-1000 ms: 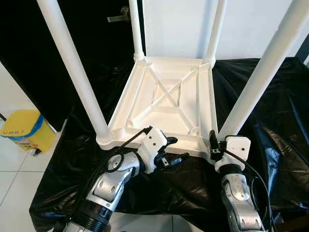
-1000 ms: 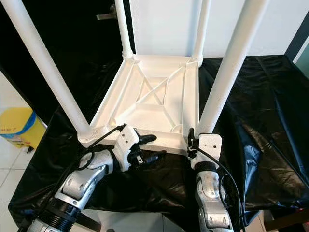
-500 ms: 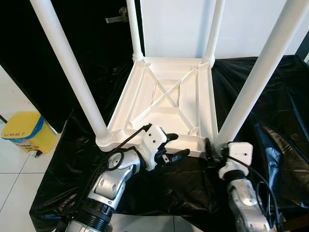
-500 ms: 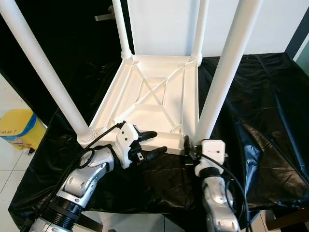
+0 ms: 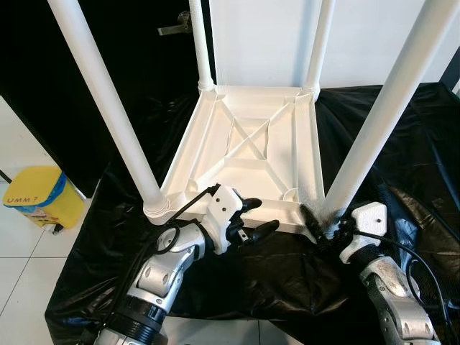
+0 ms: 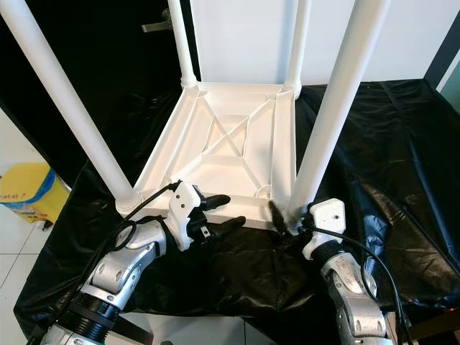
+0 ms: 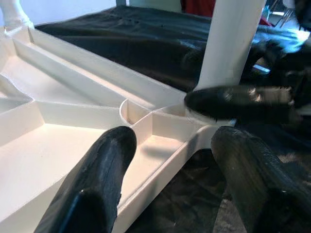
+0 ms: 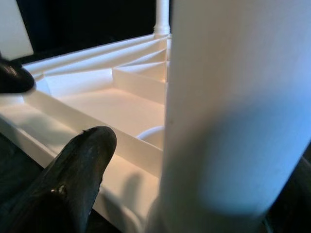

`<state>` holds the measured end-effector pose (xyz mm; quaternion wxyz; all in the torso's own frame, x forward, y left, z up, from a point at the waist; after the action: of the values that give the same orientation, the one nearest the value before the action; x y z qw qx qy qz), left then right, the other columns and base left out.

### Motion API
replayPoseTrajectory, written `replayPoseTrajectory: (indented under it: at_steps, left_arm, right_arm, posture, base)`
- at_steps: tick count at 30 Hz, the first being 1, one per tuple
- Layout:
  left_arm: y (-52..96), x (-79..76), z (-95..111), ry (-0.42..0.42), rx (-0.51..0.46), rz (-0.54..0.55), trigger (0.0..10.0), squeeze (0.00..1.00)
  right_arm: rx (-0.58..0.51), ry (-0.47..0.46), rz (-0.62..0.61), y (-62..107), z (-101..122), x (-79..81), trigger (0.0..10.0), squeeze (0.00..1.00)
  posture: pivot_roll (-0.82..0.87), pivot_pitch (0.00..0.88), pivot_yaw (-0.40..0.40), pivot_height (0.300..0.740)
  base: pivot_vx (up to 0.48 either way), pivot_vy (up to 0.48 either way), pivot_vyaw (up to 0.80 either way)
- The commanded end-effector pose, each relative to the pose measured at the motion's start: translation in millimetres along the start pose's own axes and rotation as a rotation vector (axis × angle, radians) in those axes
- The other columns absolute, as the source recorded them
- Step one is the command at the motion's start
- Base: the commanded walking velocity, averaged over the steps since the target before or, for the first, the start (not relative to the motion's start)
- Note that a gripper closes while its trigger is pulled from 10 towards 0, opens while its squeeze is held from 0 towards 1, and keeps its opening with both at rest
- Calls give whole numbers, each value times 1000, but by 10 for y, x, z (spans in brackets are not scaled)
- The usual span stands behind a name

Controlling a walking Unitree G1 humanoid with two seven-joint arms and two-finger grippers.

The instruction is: Building children table

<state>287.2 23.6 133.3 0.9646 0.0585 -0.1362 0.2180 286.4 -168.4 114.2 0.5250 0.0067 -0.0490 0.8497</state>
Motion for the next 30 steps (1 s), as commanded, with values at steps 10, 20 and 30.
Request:
replayPoseTrajectory:
  at_steps: [10, 20, 30]
  left_arm:
    - [-23, -75, 66, -43, -28, -105, 10000, 0]
    - [-25, -67, 38, -51, -21, -86, 10000, 0]
    - [-5, -47, 5, -35, -13, -48, 10000, 0]
  right_arm:
    - [83, 48, 153, -163, -36, -91, 0, 0]
    - [120, 35, 147, -107, -158, -104, 0, 0]
    - [63, -5, -38, -24, -172, -217, 10000, 0]
  posture:
    - [-171, 0, 34, 740]
    - [-169, 0, 19, 740]
    - [-173, 0, 9, 740]
  base:
    - [0, 0, 0]
    - [0, 0, 0]
    - [0, 0, 0]
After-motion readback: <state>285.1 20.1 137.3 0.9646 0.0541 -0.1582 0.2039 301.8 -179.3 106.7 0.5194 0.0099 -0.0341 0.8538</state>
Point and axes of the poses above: a point about 5 cm out from each wrist's last joint towards the gripper, its own y axis pointing back from the gripper into the wrist, its own z axis along the axis of the wrist's last joint, x = y × z, the point moved 4 cm from there along -y, pointing out of the wrist towards the gripper, and after that the axes turned 11 degrees about -y, right-handed, at the moved point
